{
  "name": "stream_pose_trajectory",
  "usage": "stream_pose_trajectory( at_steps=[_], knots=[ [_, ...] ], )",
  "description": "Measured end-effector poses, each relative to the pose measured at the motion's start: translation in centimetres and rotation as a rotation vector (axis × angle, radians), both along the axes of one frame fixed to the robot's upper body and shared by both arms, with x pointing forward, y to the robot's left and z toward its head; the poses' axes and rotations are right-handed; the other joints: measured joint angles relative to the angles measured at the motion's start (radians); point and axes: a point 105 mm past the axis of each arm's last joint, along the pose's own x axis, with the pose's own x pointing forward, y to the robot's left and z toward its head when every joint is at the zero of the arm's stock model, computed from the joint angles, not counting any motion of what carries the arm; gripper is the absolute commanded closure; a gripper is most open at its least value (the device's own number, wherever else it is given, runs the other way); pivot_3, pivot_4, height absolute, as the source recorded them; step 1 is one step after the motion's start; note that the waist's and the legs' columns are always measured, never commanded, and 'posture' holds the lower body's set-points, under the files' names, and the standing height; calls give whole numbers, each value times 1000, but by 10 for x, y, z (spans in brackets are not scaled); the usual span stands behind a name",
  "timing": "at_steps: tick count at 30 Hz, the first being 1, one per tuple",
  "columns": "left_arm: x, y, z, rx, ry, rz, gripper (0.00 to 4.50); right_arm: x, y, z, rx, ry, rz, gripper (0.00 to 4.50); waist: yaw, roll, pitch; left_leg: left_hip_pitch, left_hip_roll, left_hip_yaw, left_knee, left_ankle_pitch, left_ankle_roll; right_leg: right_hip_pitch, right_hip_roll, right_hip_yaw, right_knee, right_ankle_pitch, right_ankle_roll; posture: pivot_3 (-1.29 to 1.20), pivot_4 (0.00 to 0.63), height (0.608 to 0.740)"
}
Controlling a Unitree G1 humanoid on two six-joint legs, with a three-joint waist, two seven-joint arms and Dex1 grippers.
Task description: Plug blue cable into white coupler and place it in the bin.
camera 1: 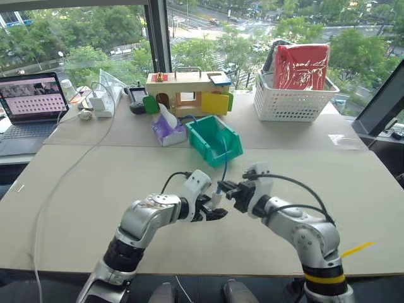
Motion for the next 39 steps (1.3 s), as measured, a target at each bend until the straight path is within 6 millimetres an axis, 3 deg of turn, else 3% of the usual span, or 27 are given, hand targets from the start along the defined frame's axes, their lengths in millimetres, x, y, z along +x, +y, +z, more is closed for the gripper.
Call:
stream_pose_trajectory(
  at_steps=[3,6,11,16,20,23,24,28,29,31,34,36,37,39],
  knots=[
    [-6,14,-1,-33,1,-8,25,23,-7,47,-26,-134,-2,4500,-6,1,1,0,1,1,0,0,0,-1,1,0,0,0,0,0,150,715],
    [-7,26,1,-60,-16,8,25,51,-18,79,-64,-221,-32,4500,-3,1,2,0,1,0,0,0,0,0,1,0,-1,0,-1,0,150,715],
    [0,32,11,-91,-107,32,25,106,-11,102,-122,-292,-65,4500,-4,1,2,0,0,2,-1,0,0,0,0,0,-1,4,-7,0,150,715],
    [11,41,19,-86,-236,126,0,139,5,88,-190,-277,-47,2646,-8,1,3,-2,0,1,-2,0,0,-2,-1,-1,-2,5,-9,0,150,715],
    [14,53,21,-76,-294,193,0,145,2,73,-233,-253,-43,1263,-4,1,5,-5,-1,0,-2,-1,-1,-4,-3,-1,-2,5,-8,0,150,715],
    [17,62,27,-90,-343,240,0,145,1,76,-215,-255,-27,320,-5,1,5,-5,-1,0,-2,-1,-1,-4,-3,-2,-1,5,-8,0,150,715],
    [19,66,32,-103,-370,260,0,144,0,80,-200,-266,-17,66,-5,1,5,-5,-1,0,-2,-1,-1,-4,-2,-2,-1,5,-8,0,150,715],
    [28,79,49,-125,-474,316,0,129,-13,100,-167,-360,63,66,4,1,6,-5,-1,-1,-2,-1,-1,-4,-3,-3,-1,5,-8,0,150,715],
    [30,83,52,-126,-491,329,0,121,-18,106,-160,-400,92,66,8,1,6,-6,-1,-2,-2,-1,-1,-3,-3,-4,-1,5,-8,0,150,715],
    [32,93,53,-111,-516,334,0,79,-39,101,-201,-478,185,66,24,1,5,-6,-1,-5,-2,-3,-1,-1,-3,-8,-3,5,-8,0,150,715],
    [34,115,39,-51,-503,360,0,20,-63,40,-311,-349,270,66,36,2,5,-7,-1,-4,-2,-6,1,-2,-4,-8,-4,4,-7,0,150,715],
    [37,122,34,-79,-488,382,0,-2,-75,0,-323,-213,242,66,31,2,5,-8,0,0,-1,-6,1,-3,-4,-5,-5,4,-7,0,150,715],
    [38,122,34,-98,-489,382,0,-7,-79,-11,-327,-168,224,66,24,1,6,-7,0,1,0,-6,1,-3,-4,-3,-4,5,-7,0,150,715],
    [39,121,35,-122,-503,375,0,-11,-82,-15,-341,-156,198,66,7,1,6,-2,0,4,1,-4,1,-1,-4,-1,-4,4,-7,0,150,715]
  ],
)
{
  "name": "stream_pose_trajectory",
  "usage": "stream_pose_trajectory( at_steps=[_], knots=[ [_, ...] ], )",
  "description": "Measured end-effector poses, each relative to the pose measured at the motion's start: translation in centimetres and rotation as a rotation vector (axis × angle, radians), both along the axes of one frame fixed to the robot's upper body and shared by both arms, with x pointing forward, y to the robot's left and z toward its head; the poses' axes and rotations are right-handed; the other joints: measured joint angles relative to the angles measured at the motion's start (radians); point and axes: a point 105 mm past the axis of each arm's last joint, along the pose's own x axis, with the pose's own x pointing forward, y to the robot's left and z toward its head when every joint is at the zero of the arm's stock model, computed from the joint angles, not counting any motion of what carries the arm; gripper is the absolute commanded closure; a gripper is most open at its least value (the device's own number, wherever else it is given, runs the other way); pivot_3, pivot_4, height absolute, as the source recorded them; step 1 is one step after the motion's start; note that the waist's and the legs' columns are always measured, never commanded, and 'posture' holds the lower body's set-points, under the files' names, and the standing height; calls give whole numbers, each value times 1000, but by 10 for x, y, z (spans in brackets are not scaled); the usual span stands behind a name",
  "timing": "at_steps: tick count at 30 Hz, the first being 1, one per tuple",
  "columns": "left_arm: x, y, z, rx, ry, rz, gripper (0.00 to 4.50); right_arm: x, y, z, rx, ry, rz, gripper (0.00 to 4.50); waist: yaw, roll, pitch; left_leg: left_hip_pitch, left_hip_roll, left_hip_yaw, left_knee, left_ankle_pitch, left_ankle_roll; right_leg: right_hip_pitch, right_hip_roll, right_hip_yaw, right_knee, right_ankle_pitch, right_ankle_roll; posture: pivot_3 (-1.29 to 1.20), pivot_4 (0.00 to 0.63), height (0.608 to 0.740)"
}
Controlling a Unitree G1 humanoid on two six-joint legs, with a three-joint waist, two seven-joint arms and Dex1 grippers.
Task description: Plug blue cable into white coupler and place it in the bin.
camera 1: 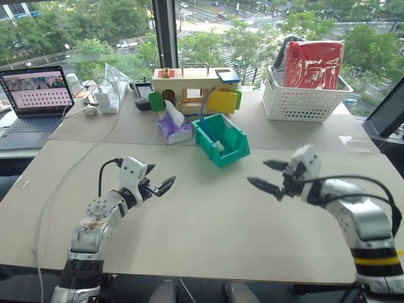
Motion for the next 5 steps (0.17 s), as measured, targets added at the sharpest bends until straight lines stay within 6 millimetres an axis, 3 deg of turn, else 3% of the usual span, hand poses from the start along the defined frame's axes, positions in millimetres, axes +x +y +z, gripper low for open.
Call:
stream_pose_trajectory(
  at_steps=[3,5],
  knots=[
    [5,-2,2,-9,-46,0,0,-2,-2,5,11,-91,-74,66,-3,-2,0,7,2,-2,0,2,1,5,4,-1,1,-2,4,0,150,715],
    [10,-4,-5,5,-39,-3,0,-5,-4,-9,47,-97,-146,66,0,-3,0,7,2,-2,0,3,1,4,5,-1,3,-2,4,0,150,715]
  ],
)
